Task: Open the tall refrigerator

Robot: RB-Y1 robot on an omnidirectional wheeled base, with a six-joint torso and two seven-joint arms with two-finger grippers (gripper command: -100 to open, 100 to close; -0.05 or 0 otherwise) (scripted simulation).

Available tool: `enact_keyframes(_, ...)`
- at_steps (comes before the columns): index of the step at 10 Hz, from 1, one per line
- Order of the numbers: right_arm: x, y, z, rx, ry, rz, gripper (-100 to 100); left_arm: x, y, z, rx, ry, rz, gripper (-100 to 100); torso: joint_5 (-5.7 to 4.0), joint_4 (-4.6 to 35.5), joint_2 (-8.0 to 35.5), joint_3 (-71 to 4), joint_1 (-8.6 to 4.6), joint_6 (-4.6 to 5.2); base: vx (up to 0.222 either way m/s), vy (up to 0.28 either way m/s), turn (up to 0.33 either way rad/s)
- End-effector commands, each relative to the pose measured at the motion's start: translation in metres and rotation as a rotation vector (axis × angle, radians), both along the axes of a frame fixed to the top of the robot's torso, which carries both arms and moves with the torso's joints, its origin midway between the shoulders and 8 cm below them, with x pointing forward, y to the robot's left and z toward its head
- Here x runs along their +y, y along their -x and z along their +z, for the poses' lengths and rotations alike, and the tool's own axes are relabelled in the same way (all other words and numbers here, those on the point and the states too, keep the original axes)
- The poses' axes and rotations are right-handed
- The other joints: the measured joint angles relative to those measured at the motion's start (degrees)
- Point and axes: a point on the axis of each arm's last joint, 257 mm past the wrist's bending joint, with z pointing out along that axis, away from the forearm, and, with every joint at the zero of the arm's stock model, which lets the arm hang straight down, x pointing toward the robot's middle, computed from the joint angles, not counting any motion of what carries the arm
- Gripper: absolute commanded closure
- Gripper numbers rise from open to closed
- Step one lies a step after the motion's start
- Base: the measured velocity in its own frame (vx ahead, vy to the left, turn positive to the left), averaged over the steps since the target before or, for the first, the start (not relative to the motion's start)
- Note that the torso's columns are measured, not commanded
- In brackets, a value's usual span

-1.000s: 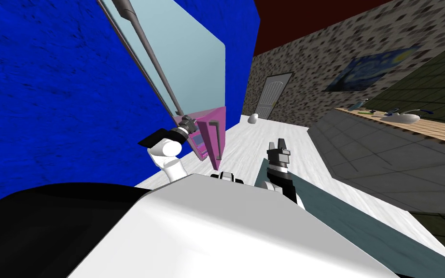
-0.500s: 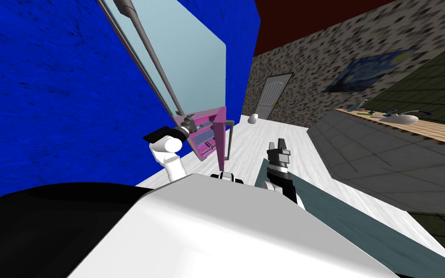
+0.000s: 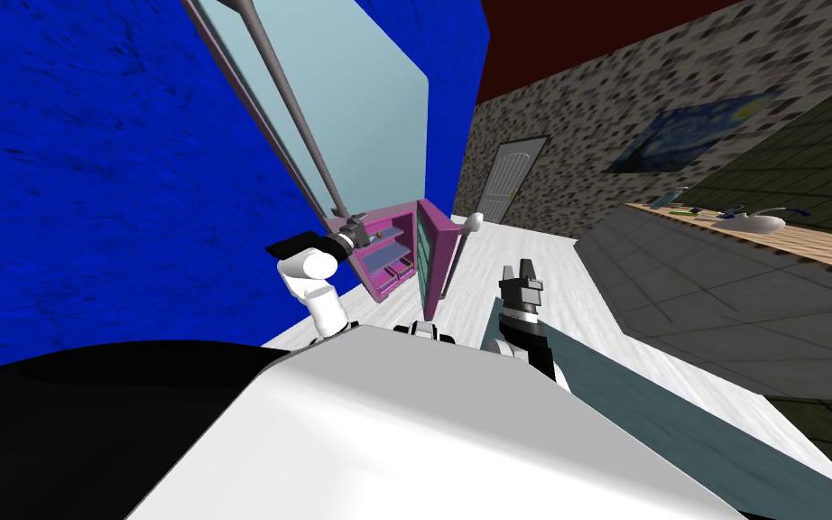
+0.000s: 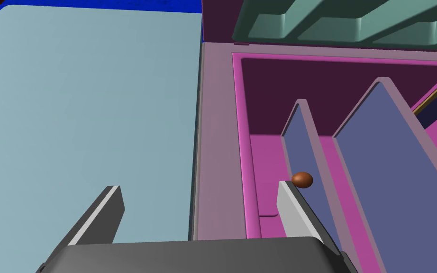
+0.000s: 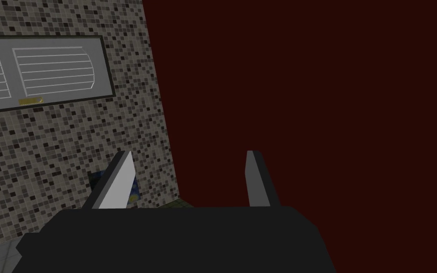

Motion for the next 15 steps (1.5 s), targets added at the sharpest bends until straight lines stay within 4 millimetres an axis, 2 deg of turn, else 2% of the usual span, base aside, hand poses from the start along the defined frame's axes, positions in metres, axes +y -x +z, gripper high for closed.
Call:
enact_keyframes(1, 0.0, 0.0, 0.0, 0.0, 0.0, 0.0, 0, -0.007, 0.0, 0.004, 0.016, 0.018, -0.032, -100, 0.02, -0.02, -0.05, -0.03, 0.06, 0.0, 0.037, 0.081, -0.014)
enact_keyframes(8, 0.0, 0.0, 0.0, 0.0, 0.0, 0.0, 0, -0.026, 0.006, 0.019, 0.042, 0.049, -0.112, -100, 0.01, -0.02, -0.06, -0.04, 0.01, 0.0, 0.029, 0.074, -0.013)
enact_keyframes(15, 0.0, 0.0, 0.0, 0.0, 0.0, 0.0, 0, -0.037, 0.011, 0.029, 0.076, 0.051, -0.173, -100, 0.01, -0.02, -0.05, -0.03, 0.05, 0.0, 0.024, 0.063, -0.011)
